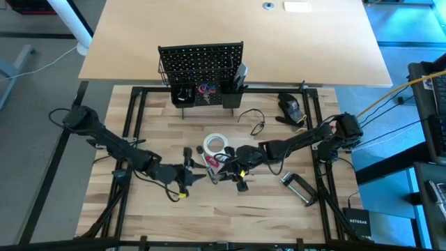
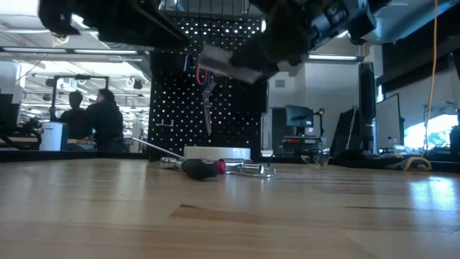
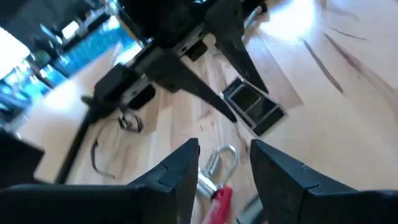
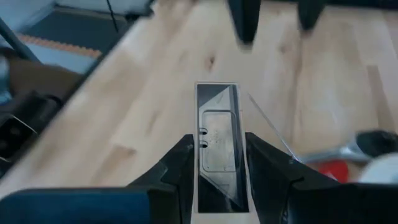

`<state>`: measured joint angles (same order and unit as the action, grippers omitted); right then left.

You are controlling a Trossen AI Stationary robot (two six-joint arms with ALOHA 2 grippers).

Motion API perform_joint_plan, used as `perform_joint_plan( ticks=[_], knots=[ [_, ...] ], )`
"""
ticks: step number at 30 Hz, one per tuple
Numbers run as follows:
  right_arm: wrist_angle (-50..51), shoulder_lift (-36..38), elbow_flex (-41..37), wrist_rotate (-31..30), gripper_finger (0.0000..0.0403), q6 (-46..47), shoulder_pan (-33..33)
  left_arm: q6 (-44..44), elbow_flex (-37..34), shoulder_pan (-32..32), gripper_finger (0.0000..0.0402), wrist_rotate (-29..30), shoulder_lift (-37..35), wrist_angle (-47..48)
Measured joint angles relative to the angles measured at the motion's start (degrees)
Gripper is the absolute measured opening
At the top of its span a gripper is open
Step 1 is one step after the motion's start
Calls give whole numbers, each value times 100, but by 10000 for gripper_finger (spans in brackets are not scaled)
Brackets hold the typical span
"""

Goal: Hang tools onto peg board
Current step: Put the transparent utility knife blades into the left black bin on the peg board

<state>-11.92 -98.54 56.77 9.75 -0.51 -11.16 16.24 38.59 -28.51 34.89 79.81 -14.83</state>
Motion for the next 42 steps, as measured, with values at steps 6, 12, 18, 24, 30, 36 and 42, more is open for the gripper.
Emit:
perform_joint_plan(
  ticks=[6, 12, 18, 24, 30, 36, 42],
  knots=[
    [-203, 2, -11, 446, 119, 210, 64, 1062, 114, -8, 135, 15, 677, -925],
    [-207, 2, -15, 669, 120, 323, 57, 1428, 310, -96, 135, 13, 888, -935],
    [-280, 2, -13, 890, 117, 397, 68, 1542, 325, -243, 135, 74, 890, -925],
    [-289, 2, -7, 931, 118, 447, 69, 1538, 326, -251, 135, 63, 883, -888],
    [-141, 68, 13, 913, 118, 478, 79, 1526, 330, -251, 135, 31, 886, -840],
    [-269, 38, 13, 686, 118, 508, 74, 1509, 329, -251, 135, 31, 886, -843],
    [-774, -135, 11, 636, 118, 710, 72, 1513, 328, -240, 133, 24, 886, -905]
  ],
)
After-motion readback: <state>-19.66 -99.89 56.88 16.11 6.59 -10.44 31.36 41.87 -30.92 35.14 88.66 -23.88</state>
